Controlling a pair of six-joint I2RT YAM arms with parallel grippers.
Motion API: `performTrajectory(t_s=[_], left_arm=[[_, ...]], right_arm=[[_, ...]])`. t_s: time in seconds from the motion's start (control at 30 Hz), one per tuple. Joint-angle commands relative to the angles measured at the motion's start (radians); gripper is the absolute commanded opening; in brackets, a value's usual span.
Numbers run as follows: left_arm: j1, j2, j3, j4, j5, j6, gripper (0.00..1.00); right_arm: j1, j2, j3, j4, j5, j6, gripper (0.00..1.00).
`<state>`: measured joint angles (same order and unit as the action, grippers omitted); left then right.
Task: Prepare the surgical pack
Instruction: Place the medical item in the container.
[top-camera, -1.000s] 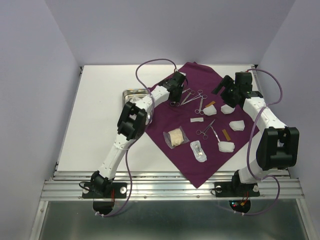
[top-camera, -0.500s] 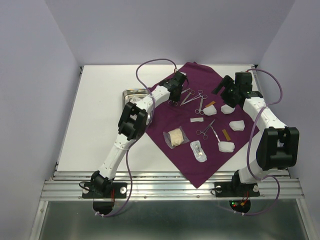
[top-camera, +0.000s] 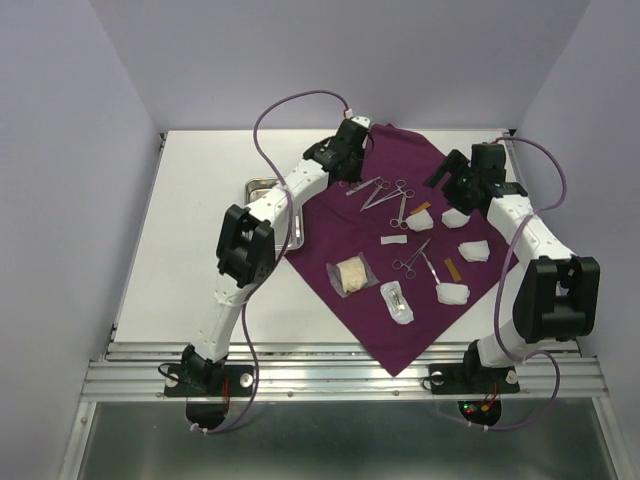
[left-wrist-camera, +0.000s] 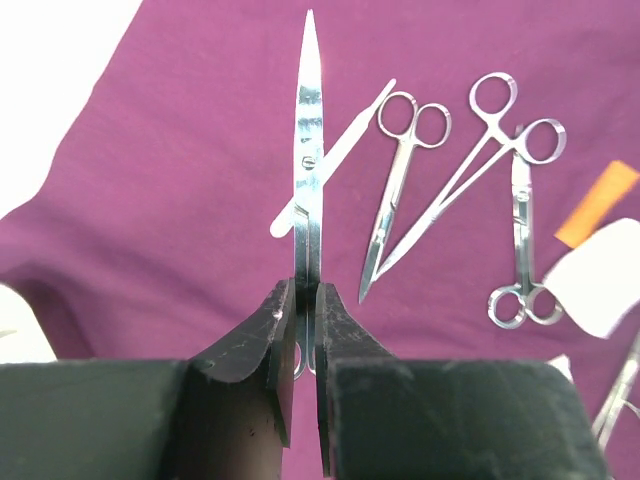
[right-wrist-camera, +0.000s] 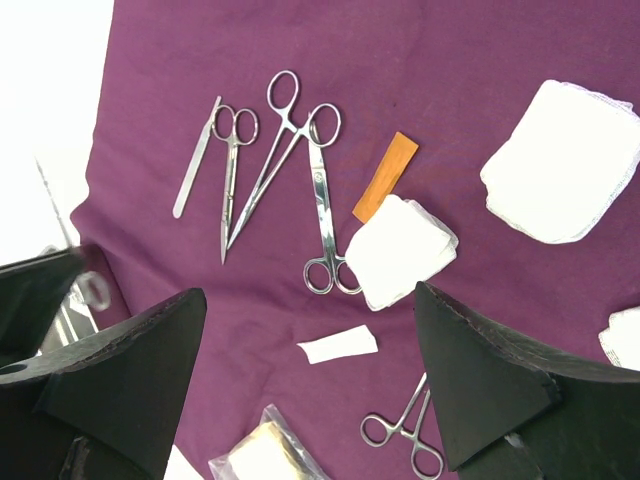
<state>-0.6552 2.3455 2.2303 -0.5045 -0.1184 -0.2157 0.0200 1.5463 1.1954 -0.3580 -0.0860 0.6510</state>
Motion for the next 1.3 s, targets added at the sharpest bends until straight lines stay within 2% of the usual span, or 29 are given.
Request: performTrajectory(t_s=[0.0, 0.1, 0.27, 0.4, 0.6, 0.8, 1.13, 1.27], left_arm=[[0.000, -0.139, -0.078, 0.027, -0.024, -0.005, 0.00], [0.015, -0.222, -0.159, 0.041, -0.044, -0.001, 0.00], [0.054, -0.424, -0.473, 0.115, -0.089, 0.007, 0.00], [0.118, -0.557, -0.712, 0.159, -0.060, 0.004, 0.00], [0.221, -0.644, -0.880, 0.173, -0.039, 0.015, 0.00], [0.264, -0.618, -0.951, 0.184, -0.082, 0.047, 0.00], [0.281, -0.561, -0.954, 0.155, -0.105, 0.044, 0.00], [0.290, -0.565, -0.963, 0.139, -0.110, 0.036, 0.17]], right_arm=[[-0.006, -0.052, -0.011, 0.027, 0.008, -0.004, 0.89], [-0.006, -0.057, -0.011, 0.027, 0.006, -0.005, 0.89], [-0.006, -0.060, -0.008, 0.028, 0.005, -0.007, 0.90], [-0.006, -0.055, -0.011, 0.039, -0.009, -0.004, 0.90], [-0.006, -0.049, -0.019, 0.051, -0.023, 0.004, 0.90], [-0.006, -0.057, -0.023, 0.051, -0.020, 0.004, 0.89], [-0.006, -0.051, -0.020, 0.051, -0.021, 0.006, 0.90], [-0.006, -0.045, -0.019, 0.053, -0.024, 0.007, 0.90]])
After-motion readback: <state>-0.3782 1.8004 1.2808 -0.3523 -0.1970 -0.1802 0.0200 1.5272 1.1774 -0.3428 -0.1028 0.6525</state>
